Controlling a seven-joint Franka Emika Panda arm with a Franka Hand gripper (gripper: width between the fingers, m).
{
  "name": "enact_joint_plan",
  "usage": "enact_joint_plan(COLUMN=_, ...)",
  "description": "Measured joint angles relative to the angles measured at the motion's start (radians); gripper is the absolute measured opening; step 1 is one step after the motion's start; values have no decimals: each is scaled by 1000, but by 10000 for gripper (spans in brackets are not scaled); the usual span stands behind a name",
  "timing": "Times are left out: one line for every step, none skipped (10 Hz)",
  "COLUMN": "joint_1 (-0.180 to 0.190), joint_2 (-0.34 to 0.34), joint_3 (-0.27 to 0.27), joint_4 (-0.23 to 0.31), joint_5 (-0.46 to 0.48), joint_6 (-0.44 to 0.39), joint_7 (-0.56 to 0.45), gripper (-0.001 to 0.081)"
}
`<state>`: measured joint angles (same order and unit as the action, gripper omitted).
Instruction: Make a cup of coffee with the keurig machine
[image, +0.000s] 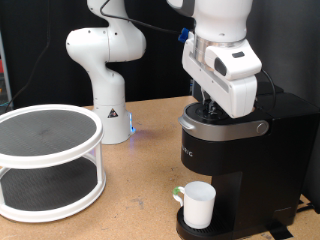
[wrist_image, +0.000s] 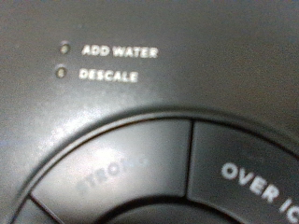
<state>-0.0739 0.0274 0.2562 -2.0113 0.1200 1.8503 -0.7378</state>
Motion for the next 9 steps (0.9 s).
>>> enact_joint_plan(joint_1=0, joint_2=0, joint_3=0, joint_4=0, joint_5=0, joint_6=0, joint_7=2, gripper=1)
enact_joint_plan(joint_1=0, joint_2=0, joint_3=0, joint_4=0, joint_5=0, joint_6=-1, joint_7=4, gripper=1)
enact_joint_plan(joint_1=0, joint_2=1, joint_3=0, joint_4=1, joint_5=-1, joint_6=-3, joint_7=5, gripper=1)
enact_joint_plan(joint_1=0, joint_2=1, joint_3=0, joint_4=2, joint_5=-3, joint_6=-5, joint_7=5, gripper=1)
enact_joint_plan(joint_1=0, joint_2=2, joint_3=0, joint_4=3, joint_5=-8, joint_6=-10, joint_7=5, gripper=1)
enact_joint_plan(joint_1=0, joint_2=2, joint_3=1, joint_4=4, joint_5=-19, joint_6=-14, joint_7=5, gripper=1)
enact_joint_plan(joint_1=0, joint_2=2, joint_3=2, joint_4=4, joint_5=-30, joint_6=-15, joint_7=5, gripper=1)
enact_joint_plan(joint_1=0, joint_2=2, joint_3=3, joint_4=4, joint_5=-33, joint_6=-15, joint_7=0, gripper=1)
enact_joint_plan(joint_1=0, joint_2=1, joint_3=3, joint_4=2, joint_5=-33, joint_6=-10, joint_7=-4, gripper=1)
